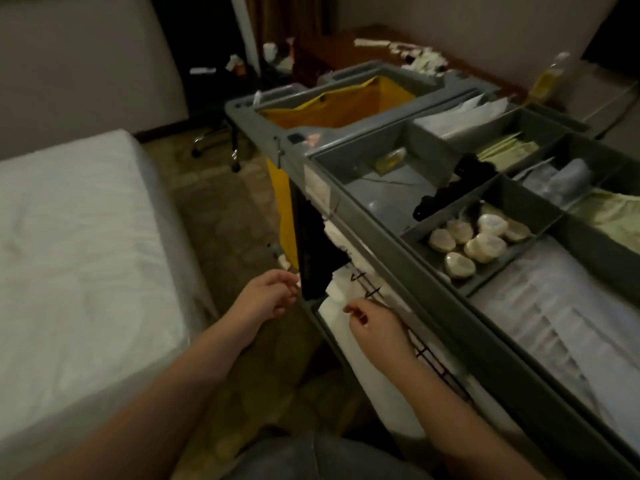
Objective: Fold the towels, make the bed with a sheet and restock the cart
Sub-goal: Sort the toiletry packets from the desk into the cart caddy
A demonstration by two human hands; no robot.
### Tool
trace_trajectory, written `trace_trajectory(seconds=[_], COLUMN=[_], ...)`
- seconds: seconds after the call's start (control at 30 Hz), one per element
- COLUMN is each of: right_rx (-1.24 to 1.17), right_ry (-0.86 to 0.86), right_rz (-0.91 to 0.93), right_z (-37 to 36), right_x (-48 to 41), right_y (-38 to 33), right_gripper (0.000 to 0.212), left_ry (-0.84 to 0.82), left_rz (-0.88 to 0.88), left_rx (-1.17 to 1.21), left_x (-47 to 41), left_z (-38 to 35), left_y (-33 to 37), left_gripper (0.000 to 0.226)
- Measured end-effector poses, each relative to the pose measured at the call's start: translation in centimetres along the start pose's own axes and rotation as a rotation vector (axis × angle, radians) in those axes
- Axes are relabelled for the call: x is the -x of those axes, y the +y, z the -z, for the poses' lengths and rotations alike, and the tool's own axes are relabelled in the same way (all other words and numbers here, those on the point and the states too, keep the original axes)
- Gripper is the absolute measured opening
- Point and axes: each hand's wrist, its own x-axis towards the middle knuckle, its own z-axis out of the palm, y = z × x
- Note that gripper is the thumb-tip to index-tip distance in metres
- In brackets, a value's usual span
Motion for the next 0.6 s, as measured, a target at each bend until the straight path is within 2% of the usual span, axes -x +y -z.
trace_trajectory(seconds=[0.07,0.23,0.37,0.5,0.6], right_rx=[0.003,0.13,0.191,0.194,0.216], right_ry=[-0.123,-0.339,-0.527,-0.583,-0.68], right_rz=[-0.18,-0.196,-0.054,0.158,0.156], right_z=[-2.1,-6.9,-11.2,-15.8,-18.5], right_x=[-1.2,-6.1,-14.7,-24.9,-33.3], right_y=[2.5,2.3,-5.2,-15.0,-20.4], right_gripper=[0.024,0.029,0.029,0.027,0.027], left_ry=[0.056,0.27,0.42,0.528,0.562], left_rz=[0.072,0.215,0.317,0.418,0.497], left_rx=[0.004,0.087,0.175,0.235,0.28], left_x=[0.0,-0.6,-3.6,-10.4,-16.3], left_z=[2.5,9.3,14.2,20.1,25.3], left_y=[-2.6,-7.5,-10.4,-12.0,-10.0], left_gripper=[0.024,0.022,0.017,0.019,0.02])
